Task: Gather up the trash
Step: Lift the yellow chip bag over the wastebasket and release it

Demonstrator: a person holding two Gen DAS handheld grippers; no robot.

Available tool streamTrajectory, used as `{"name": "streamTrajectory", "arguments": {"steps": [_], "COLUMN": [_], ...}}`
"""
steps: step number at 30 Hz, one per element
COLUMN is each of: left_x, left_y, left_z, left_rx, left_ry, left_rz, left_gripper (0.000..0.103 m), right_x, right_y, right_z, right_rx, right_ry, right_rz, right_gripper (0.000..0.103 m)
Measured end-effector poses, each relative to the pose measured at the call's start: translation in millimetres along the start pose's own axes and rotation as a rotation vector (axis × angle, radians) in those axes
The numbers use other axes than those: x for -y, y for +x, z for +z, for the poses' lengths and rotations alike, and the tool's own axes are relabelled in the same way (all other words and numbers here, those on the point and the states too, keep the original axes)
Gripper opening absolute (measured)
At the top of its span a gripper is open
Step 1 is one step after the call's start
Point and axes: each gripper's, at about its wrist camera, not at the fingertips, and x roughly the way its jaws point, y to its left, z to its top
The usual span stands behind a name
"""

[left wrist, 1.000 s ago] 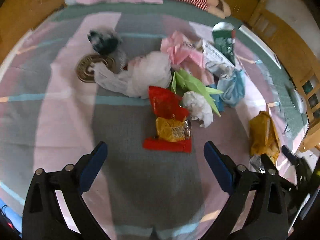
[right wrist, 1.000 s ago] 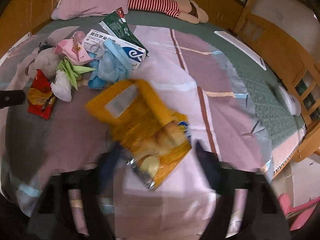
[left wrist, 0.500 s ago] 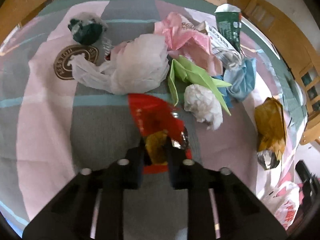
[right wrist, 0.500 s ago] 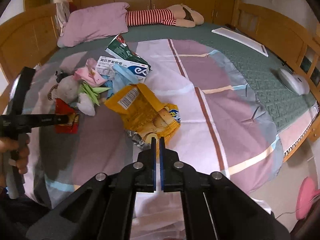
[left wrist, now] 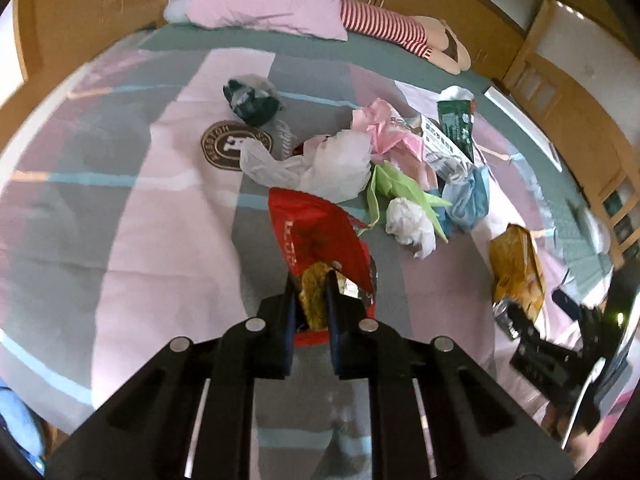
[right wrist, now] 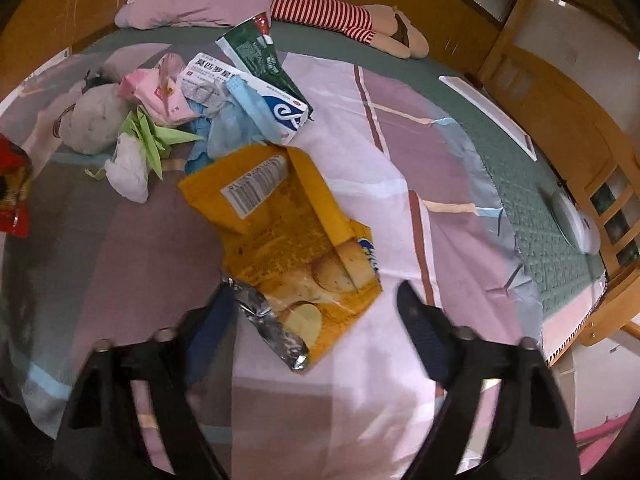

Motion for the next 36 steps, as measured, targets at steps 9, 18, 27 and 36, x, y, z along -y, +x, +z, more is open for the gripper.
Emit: {"name": "streamTrajectory", "arguments": {"steps": [9, 18, 27, 36], "left_x": [3, -7, 36, 68], "left_y": [-14, -74, -140, -208], "left_z": [-1, -15, -37, -60], "left_rx": [0.068, 0.230, 0.299, 0.359], "left_ry": [0.048, -0.054, 0.050, 0.162], "left_rz": [0.035, -0.032, -0.044, -0.093], "left_gripper": [0.014, 0.014, 0.014, 0.014], "right_x": [13, 31, 57, 85], "right_y": [-40, -127, -171, -252], "right_z": [-11, -35, -52, -91], "right_rx": [0.069, 0.210, 0.287, 0.419], "right_ry": [0.099, 0.188, 0.247, 0.226], "right_rz": [0.084, 0.188, 0.220, 0.205], "right_gripper": [0.008, 0.001, 0.001, 0.001]}}
